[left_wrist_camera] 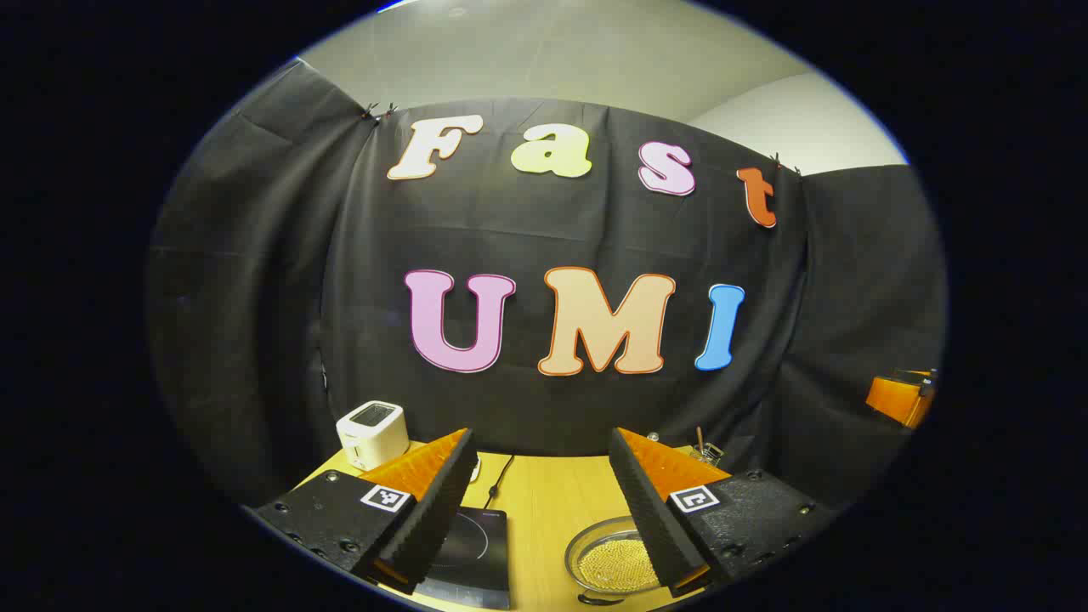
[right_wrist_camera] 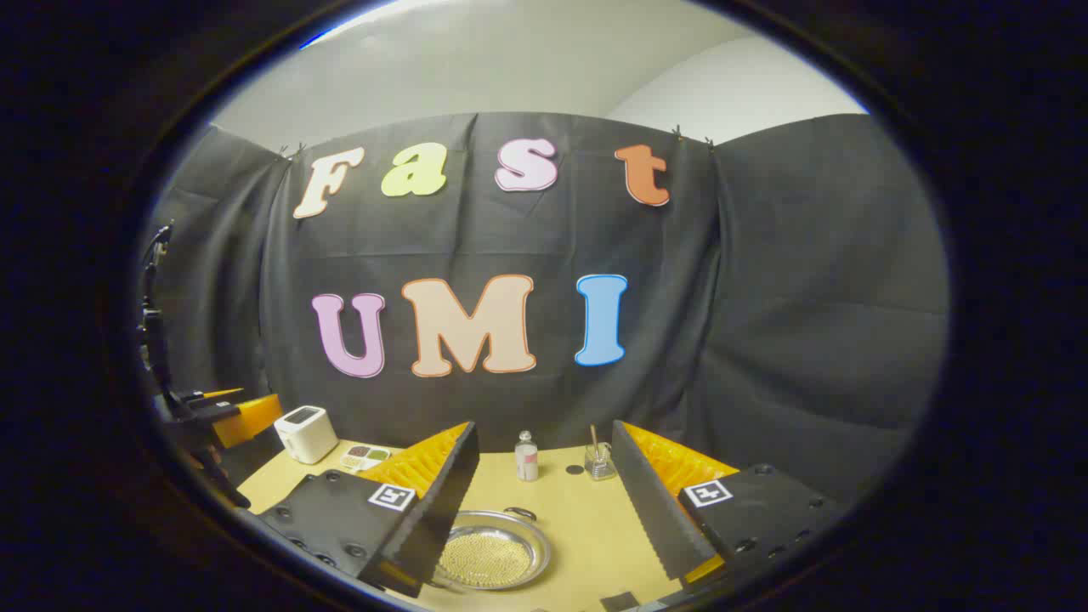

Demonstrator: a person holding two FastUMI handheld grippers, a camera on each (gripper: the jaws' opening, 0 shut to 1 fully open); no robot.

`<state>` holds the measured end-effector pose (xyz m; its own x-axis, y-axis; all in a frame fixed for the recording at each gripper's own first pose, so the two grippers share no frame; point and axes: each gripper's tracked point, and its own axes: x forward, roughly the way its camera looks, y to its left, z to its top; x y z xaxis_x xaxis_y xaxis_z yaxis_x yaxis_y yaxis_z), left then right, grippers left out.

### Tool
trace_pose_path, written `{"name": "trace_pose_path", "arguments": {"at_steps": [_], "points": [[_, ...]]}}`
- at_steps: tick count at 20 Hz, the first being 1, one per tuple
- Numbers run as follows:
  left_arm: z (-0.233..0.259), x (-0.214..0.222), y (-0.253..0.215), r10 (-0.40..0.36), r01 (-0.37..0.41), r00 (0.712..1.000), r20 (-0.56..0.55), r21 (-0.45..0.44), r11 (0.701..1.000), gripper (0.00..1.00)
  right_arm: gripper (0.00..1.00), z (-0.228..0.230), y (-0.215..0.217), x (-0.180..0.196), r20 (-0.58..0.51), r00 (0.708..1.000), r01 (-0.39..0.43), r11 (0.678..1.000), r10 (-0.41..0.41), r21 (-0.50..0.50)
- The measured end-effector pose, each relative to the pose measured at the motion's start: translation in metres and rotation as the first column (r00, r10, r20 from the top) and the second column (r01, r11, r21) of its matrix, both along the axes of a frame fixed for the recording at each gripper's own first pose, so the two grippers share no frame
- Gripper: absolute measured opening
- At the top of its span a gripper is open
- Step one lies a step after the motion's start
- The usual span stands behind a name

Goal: First push the handle of the pot to place it horizontally, then grasp the pot with both hands and set it on the induction cooktop.

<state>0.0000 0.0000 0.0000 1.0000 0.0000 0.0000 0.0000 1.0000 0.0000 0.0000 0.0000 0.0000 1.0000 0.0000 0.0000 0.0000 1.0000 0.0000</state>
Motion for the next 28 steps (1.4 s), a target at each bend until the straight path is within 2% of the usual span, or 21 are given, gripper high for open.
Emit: {"name": "trace_pose_path", "arguments": {"at_steps": [3,5,6,7,10,12,13,14,15,19,20,21,28], "points": [[-0.004,0.001,-0.01,-0.009,0.009,1.0,-0.013,0.015,1.0,0.95,0.94,0.0,-0.002,0.001,0.001,1.0,-0.016,1.0,0.016,0.007],[-0.005,0.001,-0.018,-0.023,0.024,1.0,-0.012,0.014,1.0,0.92,0.93,0.003,-0.005,0.001,0.007,1.0,-0.019,1.0,0.019,0.009],[-0.005,0.0,-0.02,-0.027,0.027,1.0,-0.012,0.013,1.0,0.95,0.93,0.003,-0.008,0.0,0.008,1.0,-0.017,1.0,0.017,0.007],[-0.003,0.0,-0.022,-0.027,0.027,1.0,-0.012,0.012,1.0,0.92,0.93,0.003,-0.01,0.0,0.007,1.0,-0.014,1.0,0.014,0.005],[-0.007,-0.001,-0.026,-0.029,0.03,0.999,-0.02,0.016,0.999,0.92,0.93,0.001,-0.015,-0.002,0.006,1.0,-0.008,1.0,0.008,0.007],[-0.007,-0.001,-0.029,-0.025,0.026,1.0,-0.018,0.034,0.999,0.95,0.98,-0.001,-0.016,-0.003,0.001,1.0,-0.011,1.0,0.011,0.015],[-0.007,-0.002,-0.029,-0.024,0.025,1.0,-0.018,0.04,0.999,0.95,0.93,-0.001,-0.017,-0.003,-0.001,1.0,-0.013,1.0,0.013,0.021],[-0.006,-0.002,-0.031,-0.026,0.027,0.999,-0.018,0.041,0.999,0.92,0.93,-0.002,-0.017,-0.003,-0.005,1.0,-0.017,0.999,0.017,0.028],[-0.006,-0.002,-0.032,-0.03,0.03,0.999,-0.02,0.038,0.999,0.95,0.93,-0.002,-0.016,-0.002,-0.007,1.0,-0.02,0.999,0.021,0.034],[-0.011,-0.004,-0.035,-0.031,0.032,0.999,-0.031,0.024,0.999,0.92,0.93,-0.004,-0.02,-0.003,-0.015,1.0,-0.019,0.999,0.02,0.028],[-0.012,-0.003,-0.037,-0.035,0.036,0.999,-0.034,0.016,0.999,0.95,0.98,-0.005,-0.021,-0.003,-0.016,1.0,-0.019,1.0,0.019,0.025],[-0.013,-0.004,-0.038,-0.037,0.037,0.999,-0.04,0.011,0.999,0.92,0.93,-0.005,-0.022,-0.004,-0.019,1.0,-0.019,1.0,0.019,0.023],[-0.015,-0.008,-0.042,-0.02,0.021,0.998,-0.056,0.016,1.0,0.96,0.93,-0.015,-0.031,0.0,-0.038,0.999,-0.025,0.999,0.026,0.025]]}}
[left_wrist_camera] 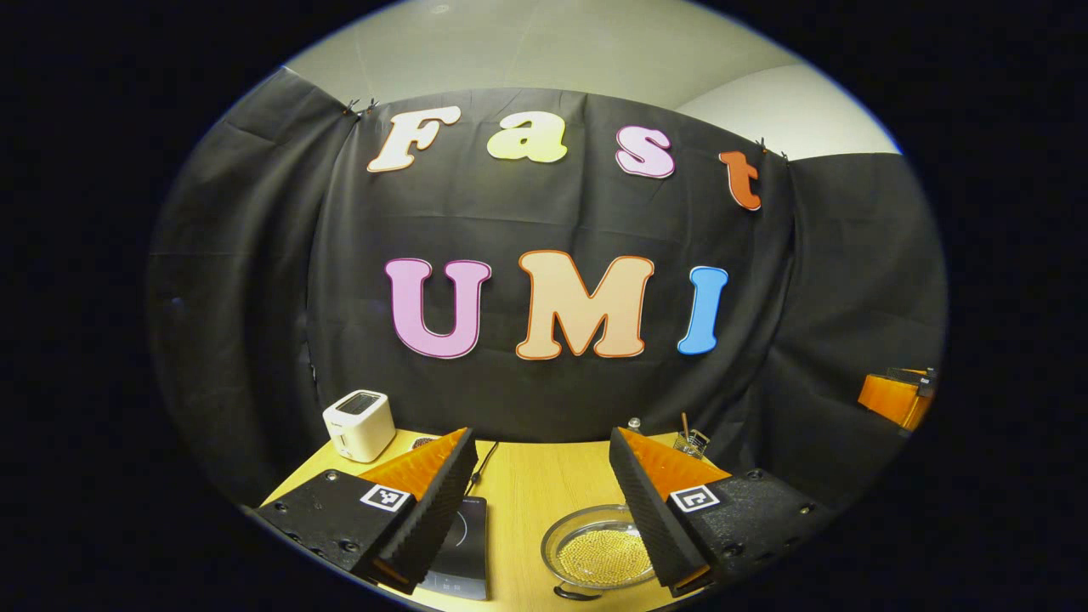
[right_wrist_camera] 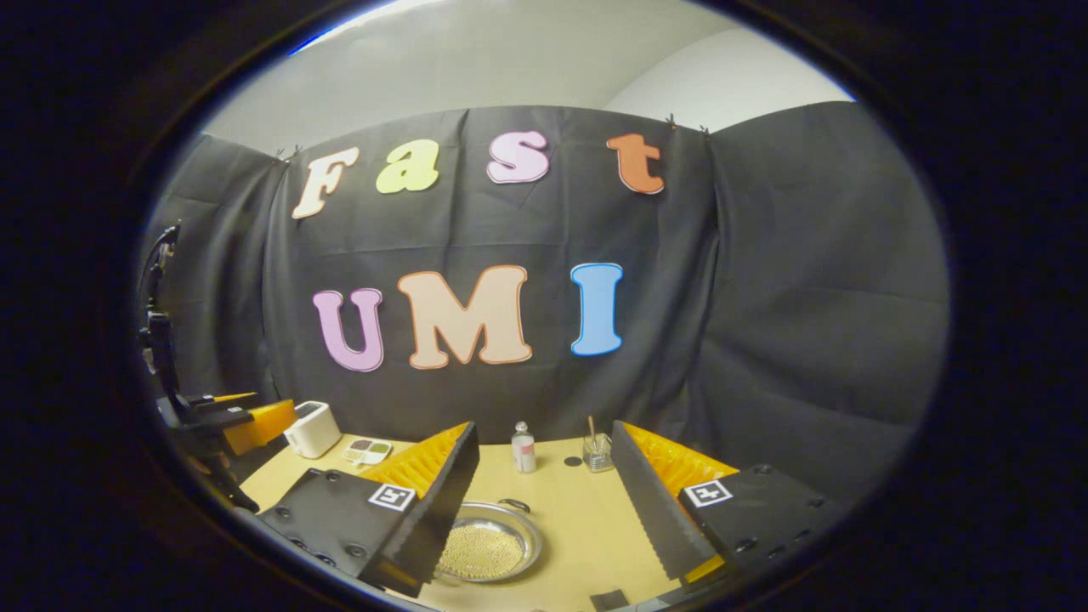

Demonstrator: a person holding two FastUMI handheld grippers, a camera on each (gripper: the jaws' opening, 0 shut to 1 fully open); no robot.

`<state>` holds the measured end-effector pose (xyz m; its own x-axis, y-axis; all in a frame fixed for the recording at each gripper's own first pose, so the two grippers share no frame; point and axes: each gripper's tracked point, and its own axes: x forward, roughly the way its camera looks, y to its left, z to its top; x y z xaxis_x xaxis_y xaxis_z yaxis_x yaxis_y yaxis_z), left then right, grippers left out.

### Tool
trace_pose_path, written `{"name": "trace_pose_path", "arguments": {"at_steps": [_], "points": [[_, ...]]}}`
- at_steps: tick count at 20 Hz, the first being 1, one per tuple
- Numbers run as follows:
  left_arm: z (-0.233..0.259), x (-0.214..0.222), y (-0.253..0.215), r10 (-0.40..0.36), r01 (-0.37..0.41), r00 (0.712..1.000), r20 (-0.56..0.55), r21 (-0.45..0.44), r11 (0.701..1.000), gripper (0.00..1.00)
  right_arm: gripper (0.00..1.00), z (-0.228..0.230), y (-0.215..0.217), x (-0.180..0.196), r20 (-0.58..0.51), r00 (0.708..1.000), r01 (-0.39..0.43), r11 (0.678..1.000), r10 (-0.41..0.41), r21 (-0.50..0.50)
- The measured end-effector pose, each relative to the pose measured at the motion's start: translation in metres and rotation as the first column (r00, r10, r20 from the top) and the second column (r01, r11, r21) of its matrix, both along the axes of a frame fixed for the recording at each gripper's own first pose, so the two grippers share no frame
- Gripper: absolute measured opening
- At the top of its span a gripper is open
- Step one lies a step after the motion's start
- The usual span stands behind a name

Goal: First push the handle of the pot to place it horizontally, then grasp the pot with both hands and set it on the induction cooktop.

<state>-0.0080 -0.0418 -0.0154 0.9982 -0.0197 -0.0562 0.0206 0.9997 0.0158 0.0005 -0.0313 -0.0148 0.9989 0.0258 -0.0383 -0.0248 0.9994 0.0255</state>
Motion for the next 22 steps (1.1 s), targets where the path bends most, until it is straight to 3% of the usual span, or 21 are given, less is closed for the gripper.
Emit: {"name": "trace_pose_path", "arguments": {"at_steps": [1,2,3,4,5,9,12,13,14,15,17,18,20,22], "points": [[-0.001,-0.001,-0.001,0.007,-0.007,1.0,-0.002,0.006,1.0,0.95,0.98,-0.002,-0.001,0.002,-0.005,1.0,-0.008,1.0,0.008,0.006],[-0.001,-0.002,-0.001,0.015,-0.015,1.0,-0.002,0.011,1.0,0.95,0.94,-0.004,-0.001,0.006,-0.01,1.0,-0.019,1.0,0.019,0.01],[-0.001,-0.004,-0.002,0.024,-0.024,1.0,-0.004,0.015,1.0,0.95,0.98,-0.005,-0.003,0.009,-0.011,1.0,-0.025,1.0,0.025,0.016],[-0.003,-0.004,-0.002,0.031,-0.031,1.0,-0.007,0.017,0.999,0.95,0.94,-0.006,-0.005,0.011,-0.011,0.999,-0.033,0.999,0.033,0.018],[-0.005,-0.006,-0.004,0.037,-0.037,0.999,-0.011,0.017,0.999,0.95,0.98,-0.007,-0.006,0.014,-0.014,0.999,-0.041,0.999,0.042,0.02],[-0.009,-0.011,-0.008,0.072,-0.072,0.997,-0.009,0.021,0.997,0.92,0.63,-0.012,-0.013,0.025,-0.018,0.996,-0.087,0.995,0.087,0.041],[-0.017,-0.018,-0.011,0.109,-0.109,0.994,-0.011,0.011,0.994,0.95,0.25,-0.023,-0.024,0.034,-0.039,0.993,-0.11,0.993,0.111,0.042],[-0.019,-0.021,-0.012,0.122,-0.122,0.992,-0.009,0.006,0.992,0.92,0.14,-0.027,-0.028,0.037,-0.046,0.992,-0.116,0.992,0.118,0.039],[-0.02,-0.023,-0.012,0.135,-0.135,0.991,-0.004,0.001,0.991,0.96,0.07,-0.032,-0.031,0.039,-0.054,0.991,-0.124,0.992,0.126,0.035],[-0.021,-0.027,-0.012,0.151,-0.151,0.989,-0.004,-0.002,0.989,0.92,0.0,-0.038,-0.032,0.041,-0.071,0.988,-0.136,0.99,0.137,0.025],[-0.024,-0.034,-0.007,0.183,-0.184,0.983,-0.003,-0.007,0.983,0.96,0.01,-0.053,-0.034,0.046,-0.099,0.982,-0.159,0.987,0.16,0.014],[-0.026,-0.037,-0.004,0.201,-0.201,0.98,-0.006,-0.006,0.98,0.92,0.0,-0.061,-0.031,0.048,-0.118,0.977,-0.177,0.984,0.178,0.016],[-0.026,-0.044,0.007,0.244,-0.244,0.97,-0.01,0.004,0.97,0.99,0.0,-0.08,-0.023,0.049,-0.159,0.964,-0.213,0.977,0.215,0.028],[-0.026,-0.05,0.019,0.286,-0.286,0.958,-0.012,0.015,0.958,0.95,0.05,-0.106,-0.013,0.05,-0.216,0.944,-0.248,0.968,0.25,0.041]]}}
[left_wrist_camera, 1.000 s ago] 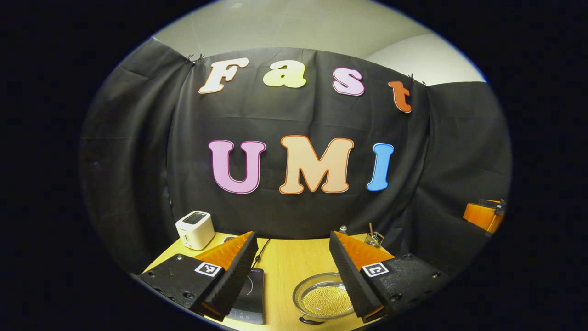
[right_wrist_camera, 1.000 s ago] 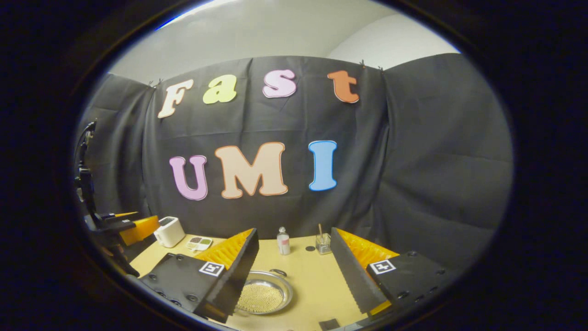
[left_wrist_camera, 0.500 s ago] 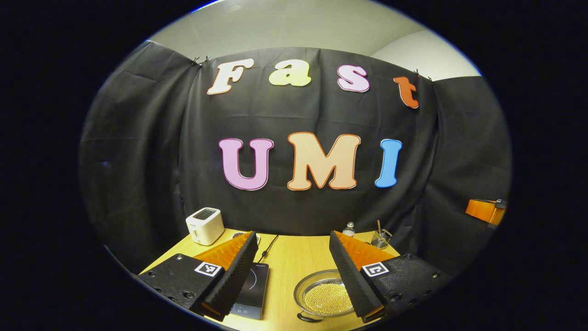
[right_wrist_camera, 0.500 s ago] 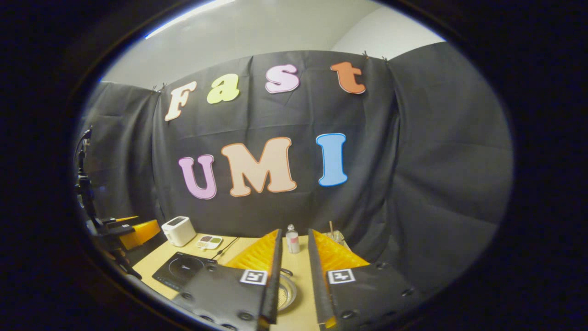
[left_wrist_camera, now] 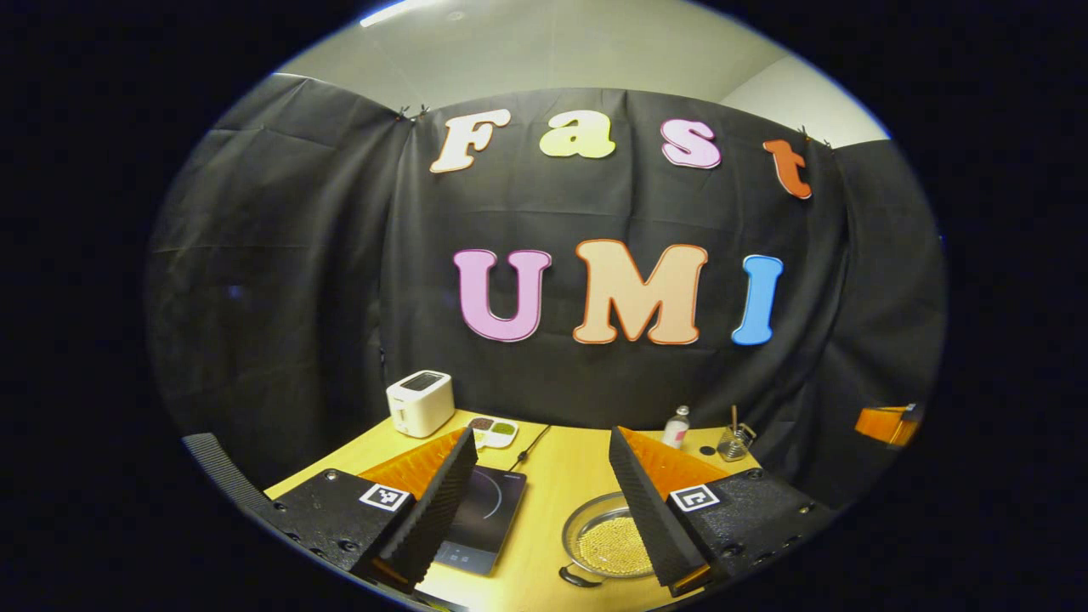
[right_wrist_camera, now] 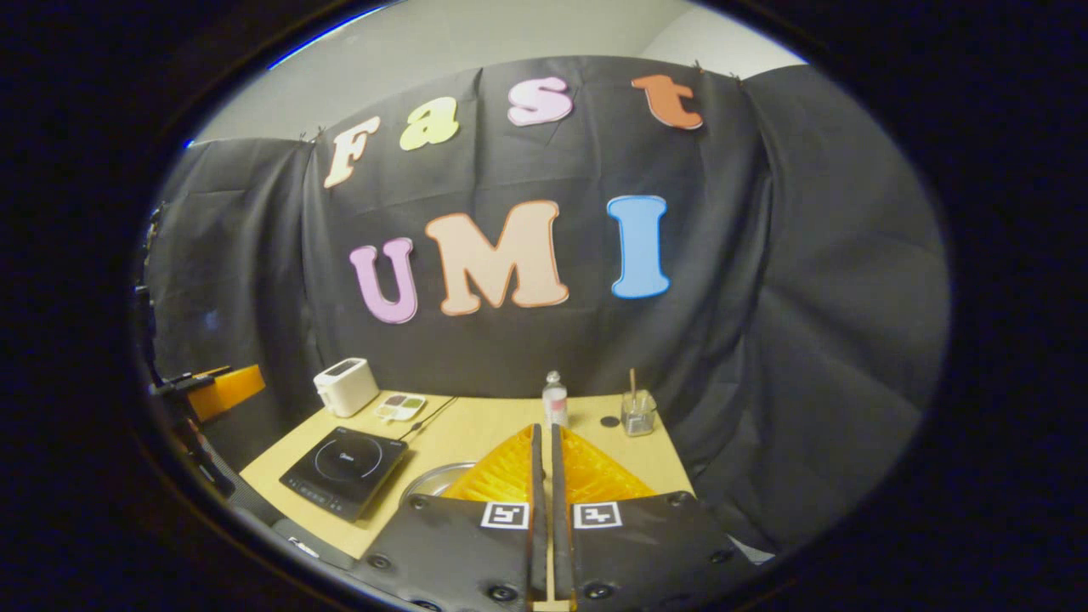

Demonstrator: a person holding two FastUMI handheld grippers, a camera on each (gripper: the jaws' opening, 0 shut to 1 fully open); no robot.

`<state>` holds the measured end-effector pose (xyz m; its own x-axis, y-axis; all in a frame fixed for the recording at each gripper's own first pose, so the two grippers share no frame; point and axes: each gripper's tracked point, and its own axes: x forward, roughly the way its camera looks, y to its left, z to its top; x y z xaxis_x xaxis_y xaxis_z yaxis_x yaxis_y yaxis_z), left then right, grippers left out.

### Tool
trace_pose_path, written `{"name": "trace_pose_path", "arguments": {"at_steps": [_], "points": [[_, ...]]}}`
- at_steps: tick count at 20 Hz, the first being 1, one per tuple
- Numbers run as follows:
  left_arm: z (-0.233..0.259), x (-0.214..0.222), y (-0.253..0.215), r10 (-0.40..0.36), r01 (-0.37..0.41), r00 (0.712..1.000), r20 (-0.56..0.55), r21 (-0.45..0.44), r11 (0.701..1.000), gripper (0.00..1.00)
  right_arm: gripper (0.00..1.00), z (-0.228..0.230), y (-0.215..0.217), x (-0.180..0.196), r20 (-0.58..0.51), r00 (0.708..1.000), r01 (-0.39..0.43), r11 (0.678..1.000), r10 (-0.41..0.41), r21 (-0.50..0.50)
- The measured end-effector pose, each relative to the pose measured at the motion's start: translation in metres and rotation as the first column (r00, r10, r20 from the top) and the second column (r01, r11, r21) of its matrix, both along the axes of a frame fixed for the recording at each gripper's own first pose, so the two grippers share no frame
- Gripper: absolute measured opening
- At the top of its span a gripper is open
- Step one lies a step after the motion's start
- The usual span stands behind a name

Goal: First push the handle of the pot to place it horizontally, then grasp the pot with both hands and set it on the induction cooktop.

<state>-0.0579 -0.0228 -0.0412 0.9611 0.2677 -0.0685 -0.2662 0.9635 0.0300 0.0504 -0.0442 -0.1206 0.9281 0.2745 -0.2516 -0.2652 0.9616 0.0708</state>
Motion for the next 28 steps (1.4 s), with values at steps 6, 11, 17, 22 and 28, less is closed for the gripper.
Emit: {"name": "trace_pose_path", "arguments": {"at_steps": [6,11,17,22,28], "points": [[-0.006,-0.006,0.034,0.058,-0.058,0.998,-0.026,0.027,0.998,0.92,0.05,-0.088,0.032,-0.013,-0.227,0.973,-0.047,0.999,0.05,0.021],[-0.016,0.009,0.062,0.038,-0.037,0.998,-0.059,0.019,0.999,0.96,0.0,-0.155,0.043,-0.025,-0.395,0.918,-0.003,0.999,-0.014,-0.042],[-0.026,0.033,0.101,0.01,-0.009,0.996,-0.093,0.012,1.0,0.96,0.05,-0.238,0.068,-0.054,-0.605,0.792,0.002,0.992,-0.077,-0.123],[-0.038,0.049,0.13,-0.024,0.025,0.992,-0.121,0.006,1.0,0.96,0.05,-0.29,0.092,-0.089,-0.734,0.669,0.001,0.987,-0.118,-0.158],[-0.058,0.068,0.148,-0.079,0.073,0.985,-0.152,-0.044,0.996,0.96,0.05,-0.324,0.118,-0.108,-0.796,0.587,-0.027,0.979,-0.149,-0.203]]}}
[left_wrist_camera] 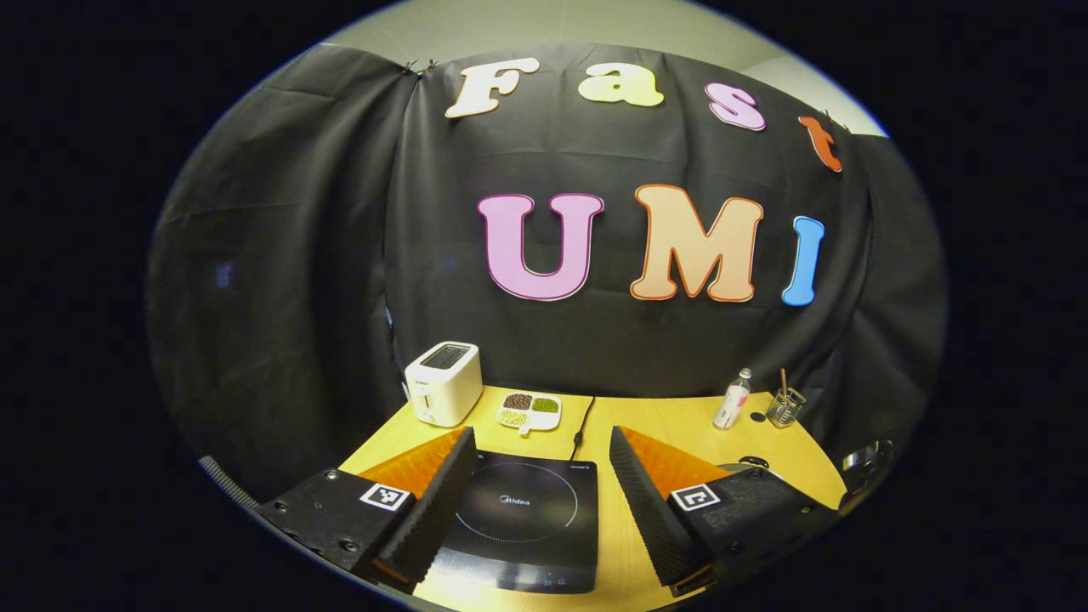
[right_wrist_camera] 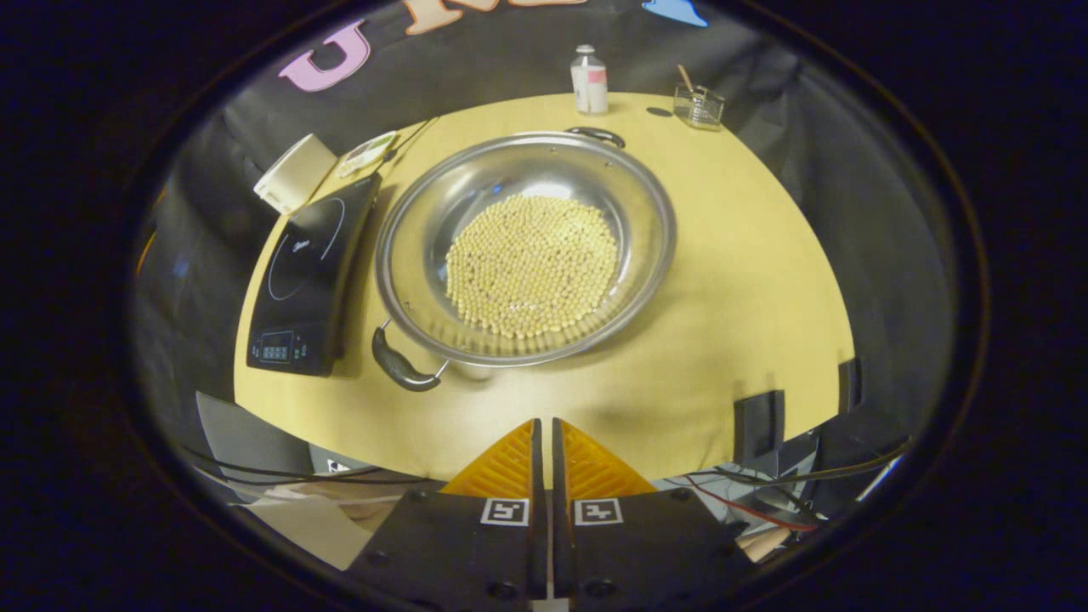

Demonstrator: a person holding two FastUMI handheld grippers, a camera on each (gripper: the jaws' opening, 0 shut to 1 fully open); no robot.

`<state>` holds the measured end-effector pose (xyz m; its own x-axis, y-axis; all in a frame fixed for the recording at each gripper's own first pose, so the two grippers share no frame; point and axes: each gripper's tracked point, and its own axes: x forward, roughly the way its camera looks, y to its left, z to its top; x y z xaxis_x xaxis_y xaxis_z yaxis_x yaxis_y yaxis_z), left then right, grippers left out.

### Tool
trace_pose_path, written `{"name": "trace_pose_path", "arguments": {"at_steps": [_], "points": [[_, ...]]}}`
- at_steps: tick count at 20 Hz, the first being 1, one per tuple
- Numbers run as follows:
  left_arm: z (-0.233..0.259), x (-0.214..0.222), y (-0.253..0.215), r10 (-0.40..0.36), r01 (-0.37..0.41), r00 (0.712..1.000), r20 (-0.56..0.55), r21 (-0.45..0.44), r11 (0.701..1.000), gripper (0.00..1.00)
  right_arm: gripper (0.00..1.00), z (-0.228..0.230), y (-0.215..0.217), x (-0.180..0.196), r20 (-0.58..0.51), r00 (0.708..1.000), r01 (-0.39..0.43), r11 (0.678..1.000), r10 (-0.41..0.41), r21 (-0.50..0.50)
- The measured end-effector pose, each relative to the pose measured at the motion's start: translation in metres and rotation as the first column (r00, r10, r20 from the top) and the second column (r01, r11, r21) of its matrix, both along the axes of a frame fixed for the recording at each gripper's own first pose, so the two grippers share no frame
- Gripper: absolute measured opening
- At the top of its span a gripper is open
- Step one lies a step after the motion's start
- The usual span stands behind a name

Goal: First push the handle of the pot to place it horizontally, then grasp the pot with both hands and set it on the induction cooktop.

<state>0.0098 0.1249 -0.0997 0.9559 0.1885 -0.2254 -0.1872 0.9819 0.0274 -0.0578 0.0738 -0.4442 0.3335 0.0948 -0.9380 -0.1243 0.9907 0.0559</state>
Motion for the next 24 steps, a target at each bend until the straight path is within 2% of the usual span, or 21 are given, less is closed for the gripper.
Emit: {"name": "trace_pose_path", "arguments": {"at_steps": [5,6,7,13,16,17,19,21,22,23,24], "points": [[-0.017,0.007,0.016,-0.041,0.04,0.998,-0.038,-0.022,0.999,0.95,0.05,-0.019,0.03,0.003,-0.048,0.998,-0.03,0.999,0.029,-0.03],[-0.02,0.01,0.02,-0.044,0.043,0.998,-0.043,-0.023,0.999,0.92,0.0,-0.022,0.035,0.004,-0.05,0.998,-0.031,0.999,0.03,-0.034],[-0.022,0.01,0.024,-0.047,0.046,0.998,-0.046,-0.024,0.999,0.96,0.05,-0.025,0.04,0.007,-0.053,0.998,-0.029,0.999,0.027,-0.038],[-0.031,0.018,0.044,-0.064,0.063,0.996,-0.062,-0.017,0.998,0.96,0.05,-0.032,0.059,0.014,-0.066,0.998,-0.009,0.999,0.006,-0.05],[-0.034,0.022,0.05,-0.075,0.073,0.995,-0.07,-0.022,0.997,0.96,0.0,-0.029,0.063,0.014,-0.067,0.998,-0.01,0.998,0.005,-0.064],[-0.034,0.024,0.051,-0.08,0.078,0.994,-0.072,-0.025,0.997,0.96,0.03,-0.029,0.065,0.016,-0.068,0.998,-0.009,0.998,0.004,-0.064],[-0.037,0.026,0.054,-0.088,0.085,0.993,-0.077,-0.03,0.996,0.96,0.0,-0.029,0.076,0.018,-0.07,0.997,-0.01,0.998,0.006,-0.058],[-0.04,0.029,0.057,-0.093,0.091,0.992,-0.079,-0.034,0.995,0.96,0.03,-0.028,0.089,0.023,-0.068,0.998,-0.015,0.999,0.011,-0.049],[-0.041,0.029,0.058,-0.098,0.095,0.992,-0.079,-0.036,0.995,0.96,0.0,-0.028,0.095,0.025,-0.064,0.998,-0.015,0.999,0.012,-0.045],[-0.042,0.031,0.059,-0.101,0.098,0.991,-0.083,-0.039,0.994,0.96,0.03,-0.027,0.101,0.027,-0.06,0.998,-0.011,0.999,0.008,-0.041],[-0.045,0.032,0.06,-0.103,0.1,0.991,-0.088,-0.041,0.994,0.96,0.0,-0.027,0.106,0.029,-0.057,0.998,-0.001,0.999,-0.001,-0.034]]}}
